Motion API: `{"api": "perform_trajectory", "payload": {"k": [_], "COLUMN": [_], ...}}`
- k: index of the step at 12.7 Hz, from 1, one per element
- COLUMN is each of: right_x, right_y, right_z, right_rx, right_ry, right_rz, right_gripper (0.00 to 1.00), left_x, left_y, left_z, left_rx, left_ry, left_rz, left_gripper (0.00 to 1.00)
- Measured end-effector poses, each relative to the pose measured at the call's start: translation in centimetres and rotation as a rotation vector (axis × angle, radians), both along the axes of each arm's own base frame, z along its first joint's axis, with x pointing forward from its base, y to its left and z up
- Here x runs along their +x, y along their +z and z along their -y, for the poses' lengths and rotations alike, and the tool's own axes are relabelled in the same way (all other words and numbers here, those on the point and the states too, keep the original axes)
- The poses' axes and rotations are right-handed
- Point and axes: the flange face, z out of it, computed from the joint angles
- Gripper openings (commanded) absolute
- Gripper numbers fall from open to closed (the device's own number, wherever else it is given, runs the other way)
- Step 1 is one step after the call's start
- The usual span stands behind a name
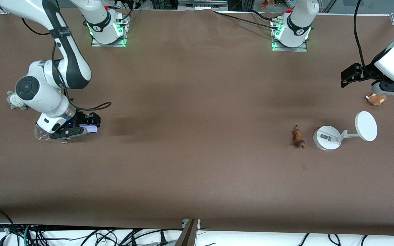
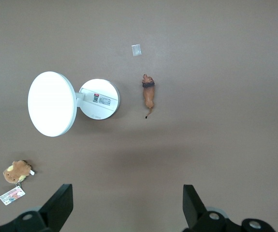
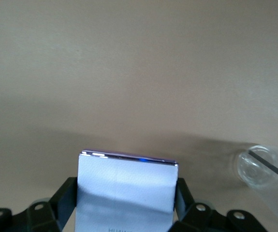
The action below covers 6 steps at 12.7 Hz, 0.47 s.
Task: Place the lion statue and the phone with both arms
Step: 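Carry the phone with the right gripper toward the clear cup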
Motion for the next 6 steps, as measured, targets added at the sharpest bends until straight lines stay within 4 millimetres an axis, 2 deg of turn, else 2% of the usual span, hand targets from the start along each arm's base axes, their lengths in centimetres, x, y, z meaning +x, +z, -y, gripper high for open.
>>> {"api": "perform_trajectory", "payload": {"k": [3,6], "right_x": [0.5,0.7], "right_y": [-4.5,-7.4], "right_z": [1.3,2.2], "right_rx": [0.005,0.008], "right_ry": [0.003,0.004], "right_rz": [0.019,0.038], "right_gripper": [0.08,0.08], "left_x": [0.0,0.0], "left_y": [0.2,0.2], "left_z": [0.0,0.0], "left_rx": [0.000,0.000], "left_ry": [0.000,0.000], "left_rz": [0.003,0.004], "left_gripper": [1.00,1.00]}}
